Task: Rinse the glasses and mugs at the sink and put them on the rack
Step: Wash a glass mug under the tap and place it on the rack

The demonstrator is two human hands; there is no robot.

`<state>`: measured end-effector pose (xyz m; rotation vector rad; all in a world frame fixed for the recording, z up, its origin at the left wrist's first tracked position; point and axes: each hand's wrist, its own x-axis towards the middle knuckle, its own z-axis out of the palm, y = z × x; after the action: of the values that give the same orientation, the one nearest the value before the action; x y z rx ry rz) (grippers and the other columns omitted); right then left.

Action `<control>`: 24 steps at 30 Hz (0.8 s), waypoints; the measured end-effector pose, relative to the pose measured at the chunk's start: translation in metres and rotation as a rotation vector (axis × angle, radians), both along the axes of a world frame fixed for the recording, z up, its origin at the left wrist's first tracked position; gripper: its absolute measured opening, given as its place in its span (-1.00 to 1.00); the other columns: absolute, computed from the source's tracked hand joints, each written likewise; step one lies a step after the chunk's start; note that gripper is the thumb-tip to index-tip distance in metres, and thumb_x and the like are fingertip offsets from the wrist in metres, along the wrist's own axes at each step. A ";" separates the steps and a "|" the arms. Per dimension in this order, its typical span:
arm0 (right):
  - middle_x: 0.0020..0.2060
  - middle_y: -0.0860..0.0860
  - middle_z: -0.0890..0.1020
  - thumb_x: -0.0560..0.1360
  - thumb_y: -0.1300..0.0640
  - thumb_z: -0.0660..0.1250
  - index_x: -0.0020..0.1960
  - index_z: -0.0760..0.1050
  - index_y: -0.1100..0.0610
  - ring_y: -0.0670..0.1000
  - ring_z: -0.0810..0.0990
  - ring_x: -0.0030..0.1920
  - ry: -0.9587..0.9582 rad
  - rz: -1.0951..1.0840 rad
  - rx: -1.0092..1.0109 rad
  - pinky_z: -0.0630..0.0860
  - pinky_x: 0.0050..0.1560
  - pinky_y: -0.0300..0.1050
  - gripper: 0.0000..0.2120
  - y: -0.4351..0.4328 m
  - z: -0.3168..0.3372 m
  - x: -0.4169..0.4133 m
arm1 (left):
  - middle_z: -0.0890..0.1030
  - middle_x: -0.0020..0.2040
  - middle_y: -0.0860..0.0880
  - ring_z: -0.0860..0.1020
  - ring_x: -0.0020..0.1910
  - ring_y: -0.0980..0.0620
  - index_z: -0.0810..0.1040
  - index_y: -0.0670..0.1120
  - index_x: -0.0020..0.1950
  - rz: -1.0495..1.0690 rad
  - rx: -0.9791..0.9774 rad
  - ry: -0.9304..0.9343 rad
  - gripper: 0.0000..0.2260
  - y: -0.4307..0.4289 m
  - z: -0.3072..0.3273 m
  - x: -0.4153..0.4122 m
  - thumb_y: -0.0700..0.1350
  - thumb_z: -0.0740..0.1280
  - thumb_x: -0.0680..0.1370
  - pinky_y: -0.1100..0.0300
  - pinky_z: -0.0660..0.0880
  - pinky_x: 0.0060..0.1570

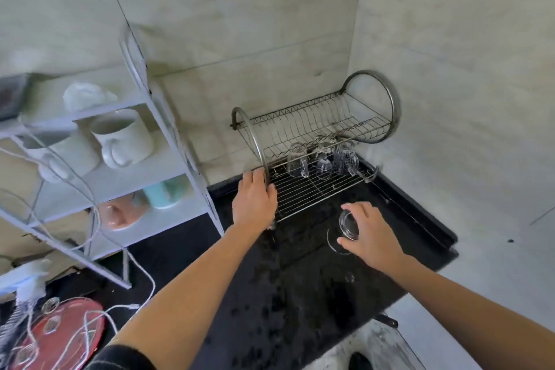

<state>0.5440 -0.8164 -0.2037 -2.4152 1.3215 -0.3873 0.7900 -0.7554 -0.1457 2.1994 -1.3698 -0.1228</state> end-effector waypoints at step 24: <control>0.42 0.13 0.32 0.47 -0.09 0.42 0.53 0.18 0.12 0.15 0.29 0.42 0.090 0.558 0.027 0.28 0.38 0.01 -0.25 -0.214 -0.067 0.168 | 0.38 -0.44 0.02 0.36 -0.51 0.02 0.18 -0.08 0.02 0.464 -0.019 0.175 -0.88 -0.094 -0.007 -0.001 -0.06 0.08 0.65 0.15 0.18 -0.53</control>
<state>0.7123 -1.0303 -0.2706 -2.6625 0.6240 -0.1058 0.7891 -0.8495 -0.1528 2.3648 -0.7408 -0.1256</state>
